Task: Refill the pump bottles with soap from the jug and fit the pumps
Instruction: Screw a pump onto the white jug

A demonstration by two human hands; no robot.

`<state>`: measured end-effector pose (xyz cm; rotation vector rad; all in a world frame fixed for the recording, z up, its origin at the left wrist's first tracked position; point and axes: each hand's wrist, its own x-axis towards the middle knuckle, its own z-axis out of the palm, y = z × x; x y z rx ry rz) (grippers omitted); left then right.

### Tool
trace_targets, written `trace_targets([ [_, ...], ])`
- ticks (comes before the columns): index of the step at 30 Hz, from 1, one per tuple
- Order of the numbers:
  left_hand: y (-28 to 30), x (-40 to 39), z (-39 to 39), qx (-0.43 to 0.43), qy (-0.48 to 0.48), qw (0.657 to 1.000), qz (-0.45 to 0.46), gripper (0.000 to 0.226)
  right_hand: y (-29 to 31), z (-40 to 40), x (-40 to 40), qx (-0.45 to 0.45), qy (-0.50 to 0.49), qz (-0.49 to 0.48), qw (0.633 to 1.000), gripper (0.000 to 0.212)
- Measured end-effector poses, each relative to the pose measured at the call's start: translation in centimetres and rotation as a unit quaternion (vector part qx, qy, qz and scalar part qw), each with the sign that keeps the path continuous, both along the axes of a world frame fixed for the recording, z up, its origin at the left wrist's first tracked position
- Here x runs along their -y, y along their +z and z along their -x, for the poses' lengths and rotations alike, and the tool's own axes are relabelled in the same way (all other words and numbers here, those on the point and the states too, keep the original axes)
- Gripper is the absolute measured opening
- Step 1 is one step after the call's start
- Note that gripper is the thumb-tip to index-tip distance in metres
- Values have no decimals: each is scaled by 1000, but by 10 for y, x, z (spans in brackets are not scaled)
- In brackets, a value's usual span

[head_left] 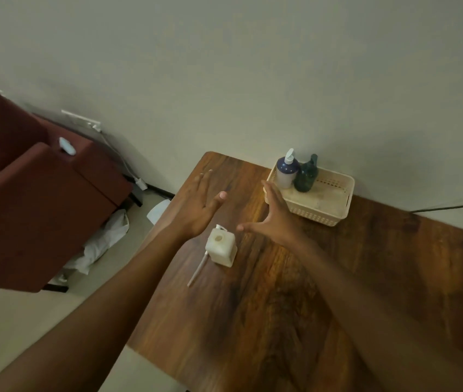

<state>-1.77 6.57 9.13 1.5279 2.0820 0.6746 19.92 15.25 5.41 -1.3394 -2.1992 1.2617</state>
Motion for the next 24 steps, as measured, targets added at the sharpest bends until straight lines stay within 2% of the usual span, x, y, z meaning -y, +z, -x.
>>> trace_targets([
  [4,-7,26,8,46,27,999,-9,80,-17,20,35,28,63,46,997,140],
  [10,-28,60,25,71,59,996,-8,80,-56,52,70,40,57,90,993,144],
  [12,-34,68,30,71,65,995,-6,77,-70,60,75,41,37,93,994,138],
  [16,-42,77,38,89,85,992,13,75,-92,70,86,41,-7,52,998,112],
  [19,-51,76,43,80,81,993,26,77,-103,76,93,10,-58,46,997,97],
  [24,-66,62,47,66,63,995,31,78,-106,76,93,14,-99,25,995,92],
])
